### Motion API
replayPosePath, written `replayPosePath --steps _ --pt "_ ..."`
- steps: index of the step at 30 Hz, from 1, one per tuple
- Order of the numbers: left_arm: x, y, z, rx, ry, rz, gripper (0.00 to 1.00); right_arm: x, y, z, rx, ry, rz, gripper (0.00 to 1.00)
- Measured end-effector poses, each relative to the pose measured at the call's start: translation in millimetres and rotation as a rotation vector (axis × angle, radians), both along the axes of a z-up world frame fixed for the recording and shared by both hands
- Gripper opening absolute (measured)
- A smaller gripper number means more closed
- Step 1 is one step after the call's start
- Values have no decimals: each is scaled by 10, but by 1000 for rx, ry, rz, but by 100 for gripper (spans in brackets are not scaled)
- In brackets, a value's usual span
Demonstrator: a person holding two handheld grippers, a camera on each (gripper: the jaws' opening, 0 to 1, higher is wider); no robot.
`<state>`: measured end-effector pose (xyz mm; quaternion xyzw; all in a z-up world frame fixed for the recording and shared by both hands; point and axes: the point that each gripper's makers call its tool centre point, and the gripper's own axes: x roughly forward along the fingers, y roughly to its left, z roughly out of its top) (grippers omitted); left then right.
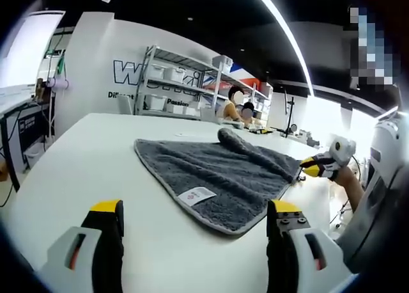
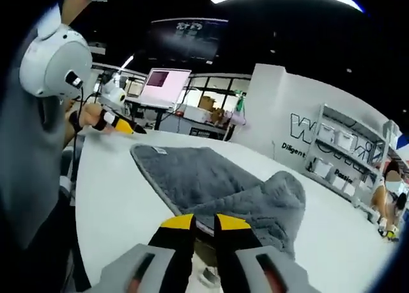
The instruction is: Fold the towel on the table until its edges align and the towel forms a compact rectangular stack.
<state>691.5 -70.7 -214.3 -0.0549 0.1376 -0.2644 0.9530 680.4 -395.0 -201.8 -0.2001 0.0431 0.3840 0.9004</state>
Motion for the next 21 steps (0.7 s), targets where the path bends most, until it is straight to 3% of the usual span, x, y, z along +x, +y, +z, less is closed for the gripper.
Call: replayPosePath --steps 5,9,13,16,19,21 --pt "3 -16 9 -1 -2 -5 98 38 -213 121 39 -38 -82 18" --pt "5 -17 19 1 -4 -6 98 105 -632 393 181 -108 -245 30" --pt "0 -23 22 3 -4 -9 98 97 -933 524 280 -117 -326 48" --pt "3 -30 15 4 -2 -10 98 123 -1065 465 248 -97 -401 65" --pt "6 -48 9 2 -1 -13 98 155 -1210 356 201 -59 -483 72" --pt "6 -73 17 1 -3 -20 98 161 -1238 307 212 -34 -500 76"
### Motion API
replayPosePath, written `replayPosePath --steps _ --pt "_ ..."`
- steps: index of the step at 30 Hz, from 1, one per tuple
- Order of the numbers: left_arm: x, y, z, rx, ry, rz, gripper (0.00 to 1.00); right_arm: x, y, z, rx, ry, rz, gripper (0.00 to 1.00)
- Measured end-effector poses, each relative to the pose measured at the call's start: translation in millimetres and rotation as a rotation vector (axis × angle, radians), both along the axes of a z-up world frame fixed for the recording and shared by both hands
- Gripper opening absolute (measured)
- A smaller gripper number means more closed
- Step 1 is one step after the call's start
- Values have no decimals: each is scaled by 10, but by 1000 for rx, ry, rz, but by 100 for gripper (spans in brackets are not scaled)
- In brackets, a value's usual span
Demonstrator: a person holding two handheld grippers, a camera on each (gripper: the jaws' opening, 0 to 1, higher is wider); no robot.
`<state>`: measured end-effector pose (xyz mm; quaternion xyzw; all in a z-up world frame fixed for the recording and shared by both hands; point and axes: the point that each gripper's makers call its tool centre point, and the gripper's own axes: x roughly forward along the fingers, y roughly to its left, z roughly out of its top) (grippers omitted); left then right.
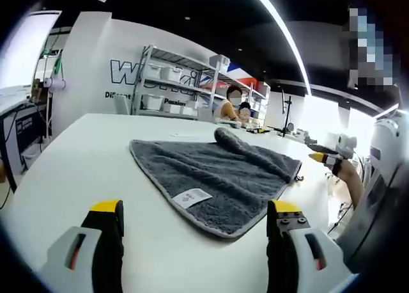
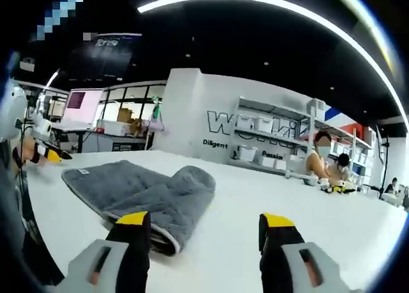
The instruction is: Fold the towel on the table until its edges align and the towel forms a compact rectangular stack.
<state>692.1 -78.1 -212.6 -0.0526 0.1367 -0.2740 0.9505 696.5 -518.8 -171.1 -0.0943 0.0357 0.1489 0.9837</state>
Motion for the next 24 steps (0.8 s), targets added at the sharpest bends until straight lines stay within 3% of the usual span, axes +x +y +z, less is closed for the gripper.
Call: replayPosePath --steps 5,10,24 --pt "1 13 13 3 -2 1 98 0 -72 -179 27 72 -41 82" --pt "-2 41 8 5 0 7 98 -16 -69 -254 64 104 -46 86" --pt "-13 29 -3 -1 -1 5 98 -42 -17 -311 83 134 -36 99"
